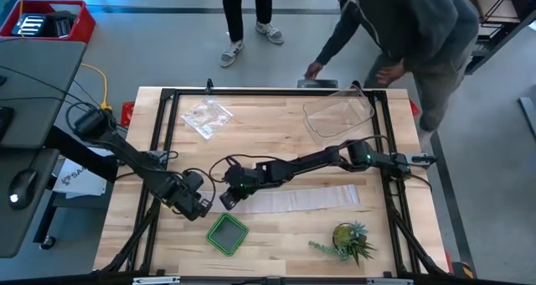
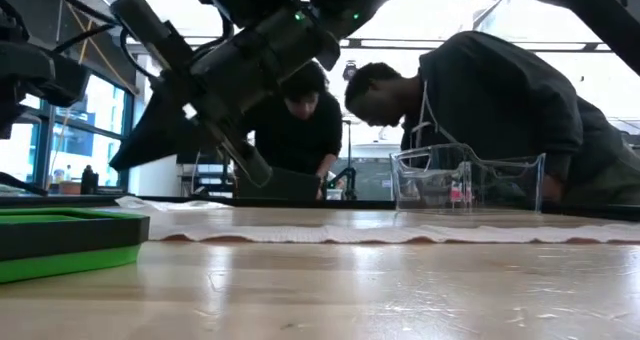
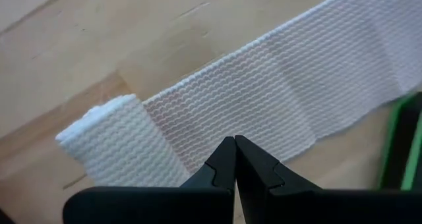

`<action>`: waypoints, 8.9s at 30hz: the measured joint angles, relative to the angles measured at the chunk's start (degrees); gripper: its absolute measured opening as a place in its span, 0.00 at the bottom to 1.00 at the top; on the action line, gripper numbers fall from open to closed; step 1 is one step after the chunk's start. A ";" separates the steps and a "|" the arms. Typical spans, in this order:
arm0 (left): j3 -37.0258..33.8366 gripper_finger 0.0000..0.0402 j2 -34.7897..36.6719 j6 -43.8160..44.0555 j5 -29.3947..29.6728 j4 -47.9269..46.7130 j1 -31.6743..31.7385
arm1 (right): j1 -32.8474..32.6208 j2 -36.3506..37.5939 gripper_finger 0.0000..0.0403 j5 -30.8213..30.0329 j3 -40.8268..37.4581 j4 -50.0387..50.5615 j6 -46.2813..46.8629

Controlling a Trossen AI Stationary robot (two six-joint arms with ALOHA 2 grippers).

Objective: Roll bandage
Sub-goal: Roll the white bandage

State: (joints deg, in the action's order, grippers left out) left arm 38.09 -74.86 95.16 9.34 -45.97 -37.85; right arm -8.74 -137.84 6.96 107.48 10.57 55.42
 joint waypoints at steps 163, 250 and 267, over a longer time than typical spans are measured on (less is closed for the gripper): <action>-1.62 0.00 0.01 27.26 -4.52 -6.41 -9.81 | 5.82 5.64 0.00 -12.36 17.33 52.16 -29.89; -0.42 0.00 -3.58 13.64 -2.48 2.64 0.76 | -3.71 24.04 0.00 -3.34 -34.86 23.18 1.02; -0.37 0.00 -3.01 11.10 -1.39 2.74 0.76 | -3.80 24.92 0.00 -1.43 -34.91 31.02 -4.50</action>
State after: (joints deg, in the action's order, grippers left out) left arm 37.71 -77.87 106.26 7.95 -43.23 -37.08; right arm -12.53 -112.92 5.53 72.58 41.58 50.92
